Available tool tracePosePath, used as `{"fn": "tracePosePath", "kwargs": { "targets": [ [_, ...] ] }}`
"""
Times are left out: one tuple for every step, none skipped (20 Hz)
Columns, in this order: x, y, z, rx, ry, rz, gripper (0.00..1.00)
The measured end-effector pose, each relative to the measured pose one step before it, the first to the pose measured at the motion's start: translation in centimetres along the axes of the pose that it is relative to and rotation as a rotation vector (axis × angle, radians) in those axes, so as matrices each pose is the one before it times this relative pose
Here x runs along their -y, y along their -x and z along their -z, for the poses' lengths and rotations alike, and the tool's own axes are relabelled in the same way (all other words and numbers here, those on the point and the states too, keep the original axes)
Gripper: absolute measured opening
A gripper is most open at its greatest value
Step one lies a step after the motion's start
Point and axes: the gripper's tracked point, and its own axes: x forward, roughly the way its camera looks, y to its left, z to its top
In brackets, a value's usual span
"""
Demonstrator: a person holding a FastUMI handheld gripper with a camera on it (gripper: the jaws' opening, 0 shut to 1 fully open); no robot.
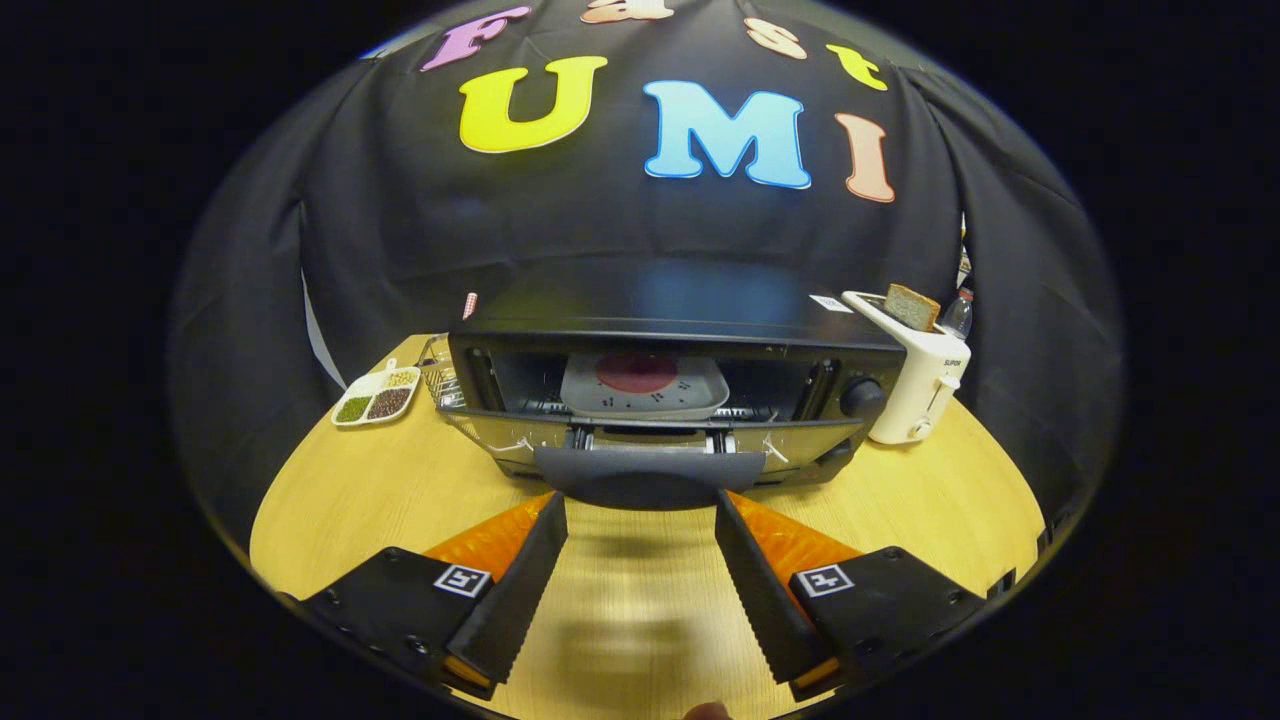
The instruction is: Open the toaster oven, put the food inside, and close the toaster oven door.
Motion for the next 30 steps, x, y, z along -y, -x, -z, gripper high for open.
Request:
{"fn": "tracePosePath", "kwargs": {
  "targets": [
    [-0.124,-0.334,-0.109,0.00402,-0.00304,-0.01079,0.95],
    [-0.070,-0.254,-0.338,0.00954,-0.00022,-0.00984,0.95],
    [0.083,-0.260,-0.577,0.01850,0.00294,-0.00644,0.95],
    [0.043,-0.065,-0.916,0.02580,0.00633,-0.00496,0.95],
    [0.136,0.012,-0.935,0.03151,0.00935,-0.00257,0.95],
    [0.221,0.392,-0.928,0.03932,0.01142,-0.00273,0.95],
    [0.251,0.684,-0.884,0.04221,0.01166,-0.00063,0.95],
    [0.396,0.836,-1.040,0.04488,0.01098,0.00104,0.95],
    [0.449,0.960,-0.893,0.03957,0.00829,0.00106,0.95],
    [0.491,1.085,-0.915,0.03584,0.00473,-0.00132,0.95],
    [0.463,0.987,-0.682,0.02844,0.00522,-0.00188,0.95],
    [0.645,1.206,-0.702,0.02633,0.00703,-0.00005,0.95],
    [0.728,1.045,-0.695,0.02643,0.00723,0.00012,0.95],
    [0.660,1.272,-0.756,0.02471,0.00681,-0.00066,0.95],
    [0.685,1.053,-0.553,0.02078,0.00624,-0.00017,0.96],
    [0.801,1.051,-0.647,0.01849,0.00731,0.00352,0.96],
    [0.873,1.036,-0.418,0.01760,0.00736,0.00372,0.96],
    [0.791,1.119,-0.443,0.01304,0.00499,0.00543,0.96],
    [0.870,1.068,-0.291,0.01149,0.00391,0.00691,0.96],
    [0.973,1.116,-0.200,0.01042,0.00454,0.00871,0.96],
    [1.084,0.877,-0.286,0.00743,0.00442,0.01284,0.96],
    [1.043,1.016,-0.188,0.00674,0.00243,0.01254,0.96],
    [0.919,0.743,-0.047,0.00439,-0.00050,0.01399,0.96],
    [0.949,0.808,-0.129,0.00570,-0.00490,0.01281,0.96],
    [0.762,0.655,-0.114,0.00701,-0.00314,0.00966,0.96],
    [0.816,0.810,-0.205,0.00713,-0.00052,0.01306,0.96],
    [0.822,0.612,-0.252,0.01002,0.00047,0.00918,0.96],
    [0.622,0.544,-0.185,0.01230,0.00189,0.00847,0.96],
    [0.604,0.498,-0.314,0.01161,0.00109,0.00771,0.96],
    [0.554,0.281,-0.098,0.00941,0.00187,0.00837,0.96]
  ]
}}
